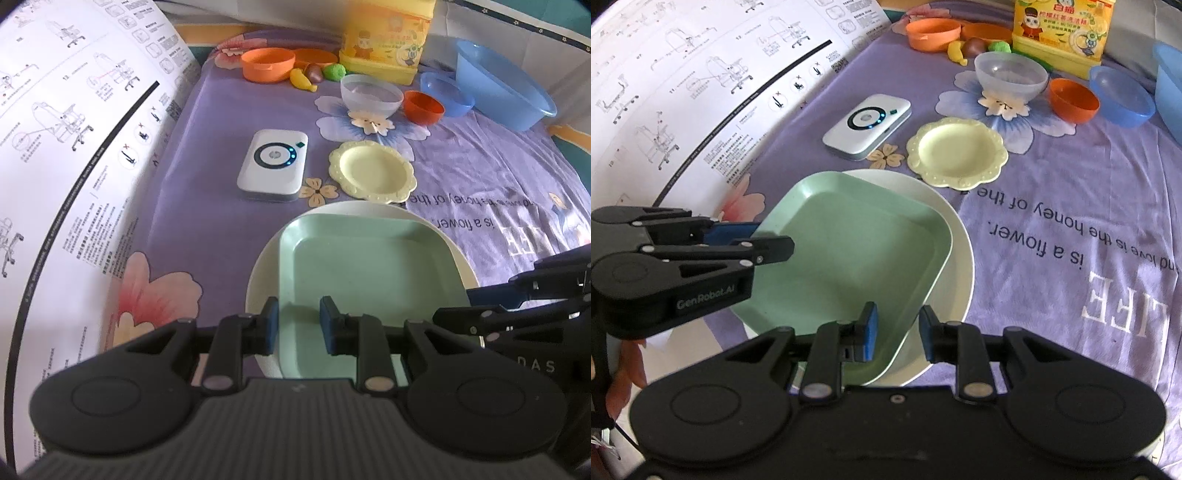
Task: Organize plates and bowls
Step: 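Carry the green tray onto the white plate and open the right tool, then move the right tool to the yellow scalloped plate rim and close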
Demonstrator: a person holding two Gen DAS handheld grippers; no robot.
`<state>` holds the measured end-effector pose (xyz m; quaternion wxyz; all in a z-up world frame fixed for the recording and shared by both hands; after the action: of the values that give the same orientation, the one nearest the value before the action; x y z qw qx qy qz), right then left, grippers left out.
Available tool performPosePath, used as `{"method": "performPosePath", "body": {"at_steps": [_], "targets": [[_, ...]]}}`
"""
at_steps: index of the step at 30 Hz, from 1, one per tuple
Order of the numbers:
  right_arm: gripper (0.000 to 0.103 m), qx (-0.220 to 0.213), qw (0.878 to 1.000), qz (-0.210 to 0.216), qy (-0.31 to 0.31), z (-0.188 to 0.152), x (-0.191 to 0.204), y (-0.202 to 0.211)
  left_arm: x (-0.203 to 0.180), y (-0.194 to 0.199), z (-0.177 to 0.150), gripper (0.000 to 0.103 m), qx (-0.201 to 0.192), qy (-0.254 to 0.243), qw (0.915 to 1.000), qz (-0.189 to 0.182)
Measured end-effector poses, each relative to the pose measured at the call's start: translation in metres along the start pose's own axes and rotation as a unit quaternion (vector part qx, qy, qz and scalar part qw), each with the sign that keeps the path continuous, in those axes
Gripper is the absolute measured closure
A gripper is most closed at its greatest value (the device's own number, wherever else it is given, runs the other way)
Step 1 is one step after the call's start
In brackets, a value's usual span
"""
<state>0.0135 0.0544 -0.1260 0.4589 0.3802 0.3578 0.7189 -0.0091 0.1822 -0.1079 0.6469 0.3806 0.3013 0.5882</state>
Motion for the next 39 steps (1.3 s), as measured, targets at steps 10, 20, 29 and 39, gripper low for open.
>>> {"method": "performPosePath", "body": {"at_steps": [10,20,29,39], "targets": [[0.072,-0.001,1.000,0.005,-0.003,-0.005,-0.005,-0.002,-0.004,-0.011,-0.006,0.077,0.011,-0.014,0.9998,0.008],[0.012,-0.051,0.999,-0.004,0.014,-0.001,-0.002,0.026,0.003,0.012,0.001,0.020,-0.034,-0.001,0.9987,0.039],[0.006,-0.070,0.997,-0.017,-0.003,-0.002,-0.014,0.039,0.009,0.022,0.010,0.002,-0.050,0.018,0.9972,0.052],[0.004,-0.080,0.996,-0.029,-0.021,-0.002,-0.025,0.043,0.003,0.021,0.018,0.001,-0.051,0.014,0.9973,0.051]]}}
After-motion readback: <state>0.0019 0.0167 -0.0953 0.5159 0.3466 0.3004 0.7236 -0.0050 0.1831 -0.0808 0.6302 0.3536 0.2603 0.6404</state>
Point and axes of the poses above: each gripper's, at about its wrist camera, not at the fingertips, and y roughly against the way its jaws point, x to its left, z to its top, the point moved 3 cm from there along -y, roughly the way its jaws point, and after that the axes turned 6 degrees about z, right-handed, at the moved point
